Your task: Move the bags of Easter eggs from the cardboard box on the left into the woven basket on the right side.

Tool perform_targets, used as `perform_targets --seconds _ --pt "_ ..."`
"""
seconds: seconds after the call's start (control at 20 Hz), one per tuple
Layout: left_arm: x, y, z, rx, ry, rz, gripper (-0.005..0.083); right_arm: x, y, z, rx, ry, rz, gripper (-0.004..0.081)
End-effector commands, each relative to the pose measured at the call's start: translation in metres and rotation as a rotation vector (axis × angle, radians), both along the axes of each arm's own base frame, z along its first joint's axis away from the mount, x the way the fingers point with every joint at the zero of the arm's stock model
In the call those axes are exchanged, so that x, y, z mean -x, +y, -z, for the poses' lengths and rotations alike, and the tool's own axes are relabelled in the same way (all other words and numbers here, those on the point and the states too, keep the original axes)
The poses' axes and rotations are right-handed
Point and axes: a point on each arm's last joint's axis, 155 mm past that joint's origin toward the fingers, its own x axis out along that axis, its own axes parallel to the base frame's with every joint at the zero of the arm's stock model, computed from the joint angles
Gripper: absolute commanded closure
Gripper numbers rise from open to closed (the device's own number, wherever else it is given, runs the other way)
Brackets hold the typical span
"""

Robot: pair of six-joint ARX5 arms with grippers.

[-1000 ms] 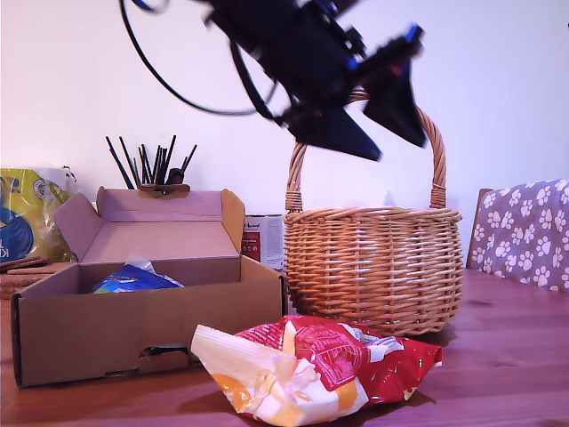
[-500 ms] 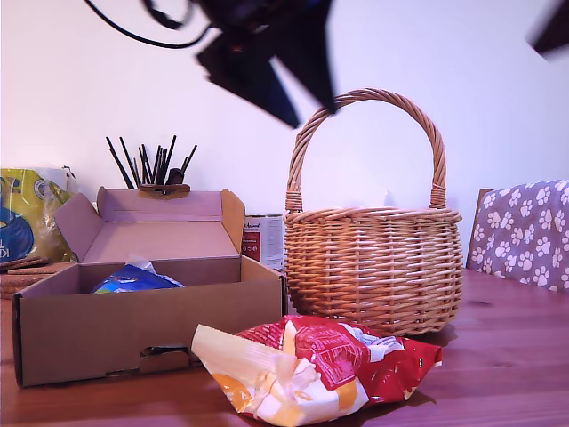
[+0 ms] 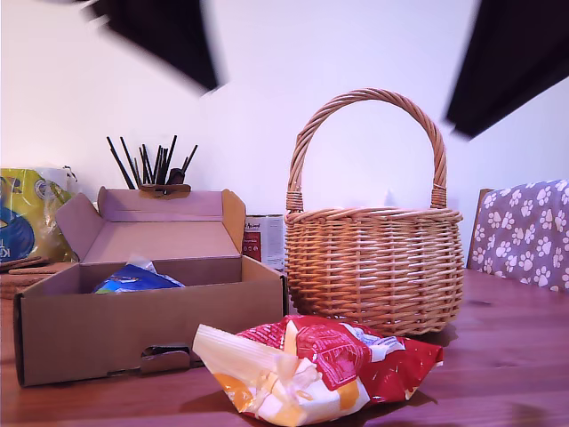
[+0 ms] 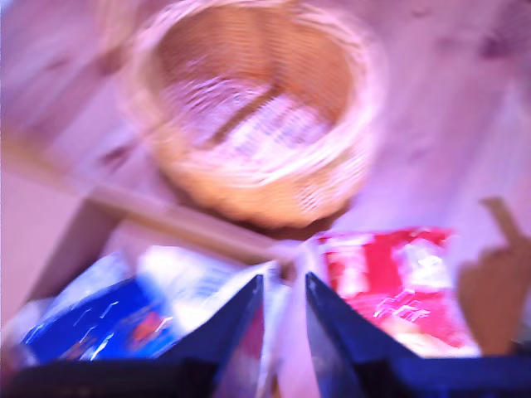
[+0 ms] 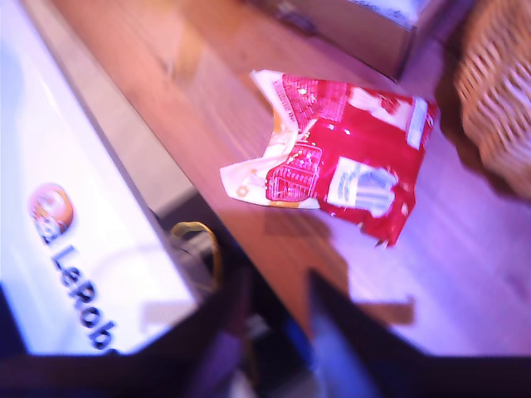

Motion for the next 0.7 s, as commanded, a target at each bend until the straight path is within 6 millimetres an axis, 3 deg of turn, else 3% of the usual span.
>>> perform_targets --seconds 0.0,0.1,0.25,0.4,0.65 --pt "-0.006 0.008 0.025 -0.018 0.028 -0.006 0.0652 0.001 0.003 0.009 0.071 -0.037 -0.072 0.0231" --pt "-0.012 0.016 0.032 0.006 0.041 -0.022 0.0639 0.003 0.003 0.027 0.172 -0.049 -0.13 0.0154" --pt "-0.02 0.021 0.031 0.019 0.029 -0.039 0.0639 -0.001 0.018 0.05 0.226 -0.039 -0.166 0.0113" --pt "-0.035 0.033 0.028 0.039 0.011 -0.078 0.0638 -0.013 0.039 0.074 0.239 -0.038 -0.186 0.0111" --pt "-0.044 0.045 0.029 0.066 0.029 -0.106 0.0638 -0.032 0.059 0.107 0.251 -0.039 -0.185 0.0111"
